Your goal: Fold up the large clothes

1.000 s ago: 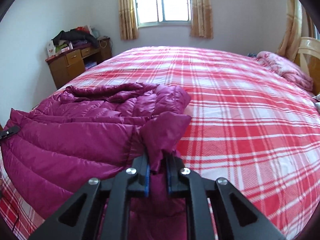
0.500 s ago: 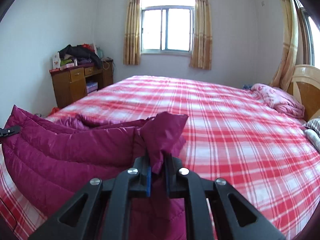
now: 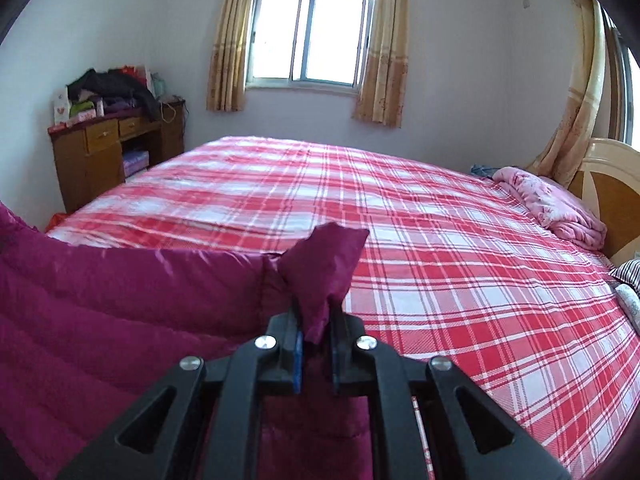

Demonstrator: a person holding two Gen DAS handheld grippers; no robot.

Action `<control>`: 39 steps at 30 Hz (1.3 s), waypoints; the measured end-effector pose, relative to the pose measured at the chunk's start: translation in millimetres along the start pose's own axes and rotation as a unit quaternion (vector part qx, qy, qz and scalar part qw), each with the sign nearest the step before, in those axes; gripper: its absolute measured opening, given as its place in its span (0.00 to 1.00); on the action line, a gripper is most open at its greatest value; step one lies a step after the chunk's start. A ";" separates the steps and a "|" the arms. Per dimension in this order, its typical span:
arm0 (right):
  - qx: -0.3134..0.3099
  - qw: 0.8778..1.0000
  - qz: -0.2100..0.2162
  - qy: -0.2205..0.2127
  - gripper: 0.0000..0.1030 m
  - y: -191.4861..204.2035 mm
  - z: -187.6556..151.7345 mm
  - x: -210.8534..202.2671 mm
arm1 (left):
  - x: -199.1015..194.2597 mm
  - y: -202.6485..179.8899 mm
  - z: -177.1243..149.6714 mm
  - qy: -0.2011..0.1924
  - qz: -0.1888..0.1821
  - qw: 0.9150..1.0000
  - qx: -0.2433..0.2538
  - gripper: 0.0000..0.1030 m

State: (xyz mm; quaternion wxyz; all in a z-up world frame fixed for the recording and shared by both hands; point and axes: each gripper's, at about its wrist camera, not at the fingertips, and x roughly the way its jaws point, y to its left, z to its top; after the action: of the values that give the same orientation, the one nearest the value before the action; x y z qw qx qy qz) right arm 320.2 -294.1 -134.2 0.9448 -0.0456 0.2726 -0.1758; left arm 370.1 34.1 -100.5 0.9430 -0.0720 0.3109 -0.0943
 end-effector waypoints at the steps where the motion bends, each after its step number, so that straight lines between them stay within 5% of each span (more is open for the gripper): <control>1: 0.000 1.000 -0.002 0.017 0.11 1.3 -8.8 13.2 | 13.6 4.2 -5.8 0.019 0.001 1.000 -0.009 0.10; 8: -0.008 0.997 0.004 0.081 0.17 6.6 -29.6 45.8 | 52.4 30.6 -19.8 0.079 -0.004 0.995 -0.061 0.13; 13: -0.009 0.990 -0.001 0.138 0.25 7.7 -31.3 67.1 | 57.3 16.3 -19.7 0.092 0.021 0.995 -0.040 0.13; 29: -0.003 0.987 0.035 0.158 0.25 -4.0 -55.1 36.9 | 22.4 23.7 -46.4 0.095 0.003 0.995 -0.043 0.13; 39: -0.029 0.989 0.020 0.144 0.23 -2.2 -74.7 8.9 | -4.7 26.2 -67.5 0.089 -0.007 0.995 -0.036 0.13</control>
State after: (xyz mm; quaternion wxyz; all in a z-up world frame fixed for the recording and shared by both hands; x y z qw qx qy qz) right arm 287.0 -298.6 -201.6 0.8973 -0.0415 0.4117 -0.1540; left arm 329.4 55.4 -156.7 0.9078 -0.0998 0.3960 -0.0953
